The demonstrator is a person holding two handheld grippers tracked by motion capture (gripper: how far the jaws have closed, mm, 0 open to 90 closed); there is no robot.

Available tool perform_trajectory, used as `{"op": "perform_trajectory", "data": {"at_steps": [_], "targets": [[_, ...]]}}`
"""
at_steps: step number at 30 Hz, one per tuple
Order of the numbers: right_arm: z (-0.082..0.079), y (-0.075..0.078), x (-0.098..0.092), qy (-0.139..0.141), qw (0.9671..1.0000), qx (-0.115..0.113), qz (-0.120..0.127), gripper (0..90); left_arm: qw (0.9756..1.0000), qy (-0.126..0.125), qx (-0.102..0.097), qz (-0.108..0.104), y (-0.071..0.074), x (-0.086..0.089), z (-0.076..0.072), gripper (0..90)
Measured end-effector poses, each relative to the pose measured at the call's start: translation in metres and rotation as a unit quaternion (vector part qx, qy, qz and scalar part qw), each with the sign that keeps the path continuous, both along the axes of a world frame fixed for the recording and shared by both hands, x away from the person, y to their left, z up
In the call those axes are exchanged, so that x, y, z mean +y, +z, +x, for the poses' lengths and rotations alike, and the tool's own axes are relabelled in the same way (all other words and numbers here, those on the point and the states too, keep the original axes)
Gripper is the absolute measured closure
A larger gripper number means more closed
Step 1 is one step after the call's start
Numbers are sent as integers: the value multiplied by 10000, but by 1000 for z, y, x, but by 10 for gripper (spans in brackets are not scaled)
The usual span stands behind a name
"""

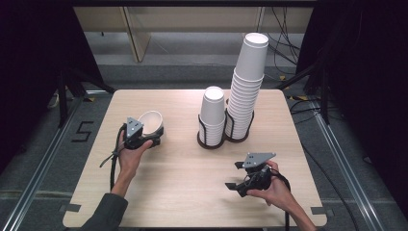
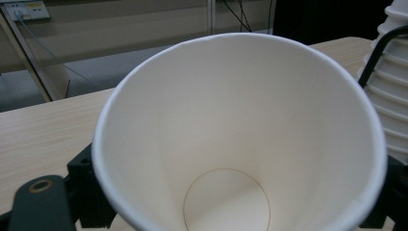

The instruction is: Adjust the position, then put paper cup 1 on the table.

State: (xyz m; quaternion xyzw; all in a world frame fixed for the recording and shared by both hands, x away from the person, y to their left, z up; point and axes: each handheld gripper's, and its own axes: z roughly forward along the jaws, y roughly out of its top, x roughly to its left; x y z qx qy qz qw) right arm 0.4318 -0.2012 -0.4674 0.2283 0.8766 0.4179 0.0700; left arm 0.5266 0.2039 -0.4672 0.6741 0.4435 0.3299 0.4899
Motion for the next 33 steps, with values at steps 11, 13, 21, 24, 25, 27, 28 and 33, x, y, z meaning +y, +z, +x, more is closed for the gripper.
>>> {"op": "perform_trajectory", "data": {"at_steps": [11, 13, 21, 24, 25, 27, 28, 33], "targets": [[-1, -2, 1, -15, 10000, 76, -12, 163, 9997, 131, 78, 178, -1, -7, 21, 134], [0, -2, 1, -14, 10000, 52, -35, 163, 9996, 169, 95, 194, -2, -7, 25, 133], [-1, -3, 3, 40, 9999, 100, -47, 163, 9985, 329, 208, 391, -9, -5, 41, 129], [0, -3, 3, 44, 9999, 147, -56, 163, 9989, 337, 200, 275, -11, -3, 46, 126], [0, -4, 4, 35, 9999, 128, -49, 163, 9989, 329, 235, 242, -13, -3, 47, 125], [0, -4, 4, 34, 9999, 114, -56, 163, 9988, 370, 236, 218, -17, -3, 50, 119], [2, -4, 3, 85, 9999, 43, -62, 163, 9989, 369, 203, 197, -18, -3, 51, 116], [2, -4, 2, 44, 10000, 57, -58, 163, 9985, 402, 260, 261, -22, -5, 53, 111]]}}
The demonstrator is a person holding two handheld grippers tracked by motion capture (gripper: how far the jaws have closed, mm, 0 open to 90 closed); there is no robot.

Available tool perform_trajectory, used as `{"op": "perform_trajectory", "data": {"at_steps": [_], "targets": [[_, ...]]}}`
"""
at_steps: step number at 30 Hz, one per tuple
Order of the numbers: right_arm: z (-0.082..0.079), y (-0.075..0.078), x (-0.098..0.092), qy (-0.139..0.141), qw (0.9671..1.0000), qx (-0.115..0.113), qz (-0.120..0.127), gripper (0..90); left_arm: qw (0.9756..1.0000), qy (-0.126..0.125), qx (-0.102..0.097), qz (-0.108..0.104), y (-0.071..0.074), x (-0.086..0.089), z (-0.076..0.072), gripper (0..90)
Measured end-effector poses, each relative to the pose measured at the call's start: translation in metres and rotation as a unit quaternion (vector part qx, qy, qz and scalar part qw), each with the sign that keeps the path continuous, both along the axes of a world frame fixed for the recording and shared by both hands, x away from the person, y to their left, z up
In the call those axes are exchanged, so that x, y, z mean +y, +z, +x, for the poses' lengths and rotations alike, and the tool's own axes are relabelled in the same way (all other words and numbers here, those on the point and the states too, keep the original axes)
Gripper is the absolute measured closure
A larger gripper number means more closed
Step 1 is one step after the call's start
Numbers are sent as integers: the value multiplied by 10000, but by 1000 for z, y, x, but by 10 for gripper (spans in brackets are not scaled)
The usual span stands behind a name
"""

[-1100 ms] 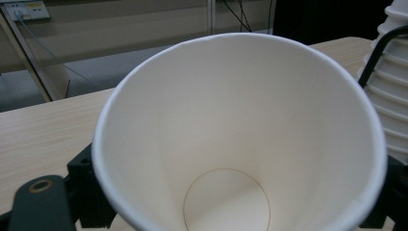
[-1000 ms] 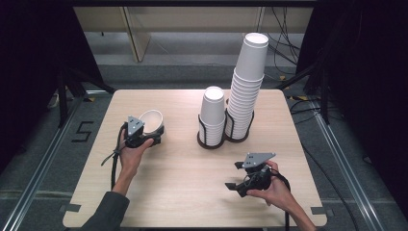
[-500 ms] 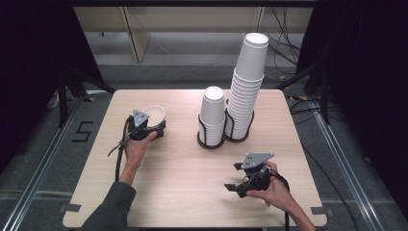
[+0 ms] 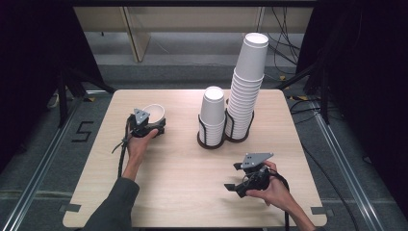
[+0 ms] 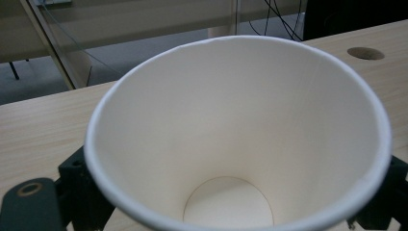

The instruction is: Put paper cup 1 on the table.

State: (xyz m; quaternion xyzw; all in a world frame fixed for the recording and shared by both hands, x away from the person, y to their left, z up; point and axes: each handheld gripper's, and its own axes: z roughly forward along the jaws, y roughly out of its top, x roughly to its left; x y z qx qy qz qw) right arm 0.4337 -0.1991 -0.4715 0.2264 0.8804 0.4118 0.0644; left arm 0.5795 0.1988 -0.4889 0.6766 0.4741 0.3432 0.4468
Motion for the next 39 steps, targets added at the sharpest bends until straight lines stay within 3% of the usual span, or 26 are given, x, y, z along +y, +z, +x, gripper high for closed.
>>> {"op": "perform_trajectory", "data": {"at_steps": [6, 9, 14, 19, 21, 25, 34, 38, 39], "targets": [[-1, 1, 0, -3, 10000, 65, 50, 163, 9995, -106, 288, 31, -5, 3, -4, 142], [-2, 1, -1, -74, 9999, 88, 38, 163, 9982, -175, 565, 82, -8, 4, -8, 144], [-1, 2, -3, -33, 10000, 16, 67, 163, 9976, -262, 634, 36, -6, 6, -20, 145], [-1, 4, -7, -110, 9997, 110, 168, 162, 9964, -245, 809, -14, -5, 9, -35, 146], [-2, 4, -7, -179, 9996, 102, 187, 163, 9965, -211, 808, -42, -5, 10, -38, 146], [1, 11, -13, -336, 9992, -32, 218, 162, 9971, -260, 675, -254, 0, 13, -60, 146], [5, 20, -27, -885, 9950, -240, 396, 162, 9954, -697, 501, -421, 16, -1, -113, 149], [6, 21, -29, -1005, 9937, -154, 467, 162, 9938, -858, 391, -595, 23, -8, -137, 148], [6, 21, -29, -1005, 9937, -154, 467, 162, 9938, -858, 391, -595, 23, -8, -137, 148]]}}
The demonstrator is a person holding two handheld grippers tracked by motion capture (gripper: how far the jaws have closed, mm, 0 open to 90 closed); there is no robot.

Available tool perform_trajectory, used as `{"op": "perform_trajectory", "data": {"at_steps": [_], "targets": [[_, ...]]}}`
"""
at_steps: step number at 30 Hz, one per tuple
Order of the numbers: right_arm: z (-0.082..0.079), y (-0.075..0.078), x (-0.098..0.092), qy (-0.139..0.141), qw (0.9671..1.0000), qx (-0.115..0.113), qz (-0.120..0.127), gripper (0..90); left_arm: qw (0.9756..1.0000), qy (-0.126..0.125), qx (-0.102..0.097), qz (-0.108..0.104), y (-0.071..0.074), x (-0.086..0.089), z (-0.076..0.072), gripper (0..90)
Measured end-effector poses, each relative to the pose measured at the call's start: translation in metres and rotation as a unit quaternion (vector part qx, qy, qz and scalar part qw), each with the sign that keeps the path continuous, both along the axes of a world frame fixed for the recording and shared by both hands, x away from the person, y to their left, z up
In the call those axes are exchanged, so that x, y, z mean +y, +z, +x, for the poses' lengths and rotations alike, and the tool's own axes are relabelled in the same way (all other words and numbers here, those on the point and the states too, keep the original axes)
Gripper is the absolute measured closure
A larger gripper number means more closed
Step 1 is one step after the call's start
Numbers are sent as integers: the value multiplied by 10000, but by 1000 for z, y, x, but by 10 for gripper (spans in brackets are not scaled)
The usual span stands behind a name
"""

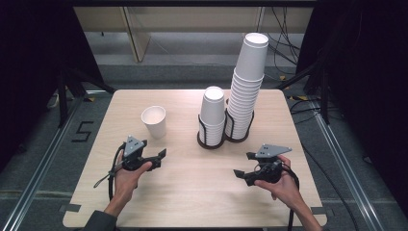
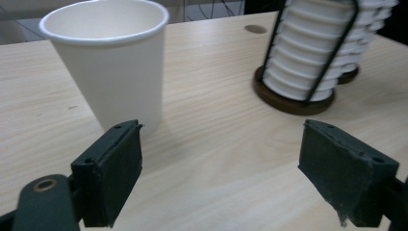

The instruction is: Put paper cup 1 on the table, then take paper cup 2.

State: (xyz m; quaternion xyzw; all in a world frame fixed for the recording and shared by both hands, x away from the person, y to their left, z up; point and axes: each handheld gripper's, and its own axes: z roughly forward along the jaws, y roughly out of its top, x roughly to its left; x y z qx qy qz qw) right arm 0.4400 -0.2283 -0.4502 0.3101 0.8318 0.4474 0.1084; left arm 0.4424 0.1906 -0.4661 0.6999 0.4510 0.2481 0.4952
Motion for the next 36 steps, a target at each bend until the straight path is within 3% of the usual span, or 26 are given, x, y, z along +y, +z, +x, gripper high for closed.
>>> {"op": "perform_trajectory", "data": {"at_steps": [1, 4, 10, 11, 12, 13, 17, 21, 22, 23, 24, 25, 28, 31, 32, 34, 35, 36], "targets": [[0, 0, 0, -66, 10000, 4, 4, 162, 9999, -66, -48, -58, 1, -4, -11, 148], [1, 0, -1, -117, 9999, -13, 36, 162, 9997, -166, -79, -148, 2, -10, -24, 147], [3, 3, -2, -171, 9998, -50, 104, 161, 9989, -421, -134, -133, -5, -23, -50, 147], [3, 3, -2, -171, 9998, -50, 104, 161, 9989, -421, -134, -133, -5, -23, -50, 147], [1, 4, -1, -216, 9995, 98, 200, 161, 9980, -583, -219, -80, -9, -27, -56, 147], [0, 5, -1, -325, 9993, 83, 147, 160, 9975, -668, -225, -40, -11, -28, -59, 146], [4, 5, -2, -231, 9996, -125, 105, 160, 9967, -804, -144, -15, -16, -34, -70, 147], [5, 7, -3, -285, 9994, -77, 170, 159, 9951, -971, -169, -1, -22, -38, -77, 147], [2, 9, -2, -445, 9987, 57, 236, 159, 9951, -974, -146, 71, -23, -39, -79, 147], [6, 10, -4, -325, 9991, -101, 241, 159, 9950, -981, -160, 93, -24, -39, -80, 146], [5, 13, -4, -445, 9986, -48, 267, 159, 9947, -1009, -175, 86, -25, -39, -80, 147], [7, 15, -6, -425, 9985, -203, 262, 158, 9951, -979, -116, 101, -25, -39, -81, 146], [9, 25, -8, -594, 9975, -178, 334, 158, 9951, -974, -83, 121, -27, -39, -83, 146], [14, 33, -10, -589, 9971, -330, 346, 158, 9951, -978, -82, 99, -29, -38, -83, 146], [20, 43, -12, -696, 9956, -412, 470, 158, 9950, -985, -46, 132, -30, -37, -84, 147], [22, 48, -13, -761, 9950, -456, 452, 158, 9950, -989, -36, 132, -30, -37, -84, 147], [27, 61, -14, -882, 9927, -469, 670, 158, 9949, -1002, -44, 142, -31, -36, -84, 147], [30, 66, -16, -844, 9926, -600, 634, 158, 9949, -987, -11, 190, -31, -35, -84, 146]]}}
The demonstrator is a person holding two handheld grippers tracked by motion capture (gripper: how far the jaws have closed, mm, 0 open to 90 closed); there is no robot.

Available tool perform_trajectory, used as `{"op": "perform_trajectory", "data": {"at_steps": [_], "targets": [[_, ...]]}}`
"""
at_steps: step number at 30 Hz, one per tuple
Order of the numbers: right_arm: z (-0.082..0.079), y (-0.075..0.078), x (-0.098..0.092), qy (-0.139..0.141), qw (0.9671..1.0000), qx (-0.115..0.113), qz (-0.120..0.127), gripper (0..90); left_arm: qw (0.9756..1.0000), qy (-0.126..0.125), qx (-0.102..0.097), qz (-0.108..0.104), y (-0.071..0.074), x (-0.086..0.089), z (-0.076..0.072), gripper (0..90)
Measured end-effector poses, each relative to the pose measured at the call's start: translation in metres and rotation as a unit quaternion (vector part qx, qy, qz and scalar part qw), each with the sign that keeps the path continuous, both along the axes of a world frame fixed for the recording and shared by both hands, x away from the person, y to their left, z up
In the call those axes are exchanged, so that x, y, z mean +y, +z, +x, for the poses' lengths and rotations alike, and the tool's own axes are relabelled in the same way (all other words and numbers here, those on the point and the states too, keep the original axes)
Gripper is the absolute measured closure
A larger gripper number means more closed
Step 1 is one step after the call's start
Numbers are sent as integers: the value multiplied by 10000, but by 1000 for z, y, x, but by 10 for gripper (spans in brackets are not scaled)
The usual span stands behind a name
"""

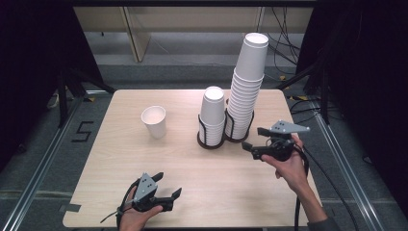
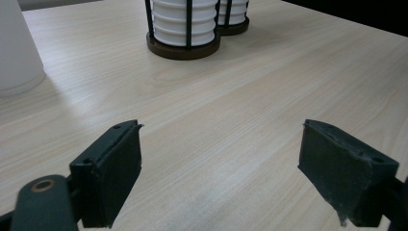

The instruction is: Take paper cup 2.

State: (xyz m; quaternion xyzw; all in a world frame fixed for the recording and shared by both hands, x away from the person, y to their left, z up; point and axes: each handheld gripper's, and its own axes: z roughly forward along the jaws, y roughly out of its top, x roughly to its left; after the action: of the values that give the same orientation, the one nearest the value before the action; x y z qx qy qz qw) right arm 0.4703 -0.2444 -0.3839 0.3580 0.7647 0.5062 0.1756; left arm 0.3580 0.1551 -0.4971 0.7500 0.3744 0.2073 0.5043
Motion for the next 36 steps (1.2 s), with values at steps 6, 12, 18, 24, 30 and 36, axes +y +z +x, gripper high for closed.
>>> {"op": "perform_trajectory", "data": {"at_steps": [6, 12, 18, 24, 30, 36], "targets": [[17, 46, -8, -245, 9988, -373, 192, 157, 10000, 2, 49, 27, -4, 3, 4, 147], [36, 88, -17, -534, 9962, -547, 413, 156, 9999, -55, 82, 19, -4, 2, 6, 147], [58, 117, -15, -631, 9952, -582, 468, 155, 9999, -21, 98, 90, -3, 3, 7, 146], [78, 138, -6, -688, 9938, -663, 573, 155, 9999, -93, 121, 50, -2, 3, 6, 146], [97, 147, 5, -706, 9940, -591, 584, 155, 9997, -245, 42, 32, -1, 0, 5, 147], [114, 148, 17, -735, 9944, -571, 493, 153, 9996, -253, 74, 43, -1, 0, 4, 147]]}}
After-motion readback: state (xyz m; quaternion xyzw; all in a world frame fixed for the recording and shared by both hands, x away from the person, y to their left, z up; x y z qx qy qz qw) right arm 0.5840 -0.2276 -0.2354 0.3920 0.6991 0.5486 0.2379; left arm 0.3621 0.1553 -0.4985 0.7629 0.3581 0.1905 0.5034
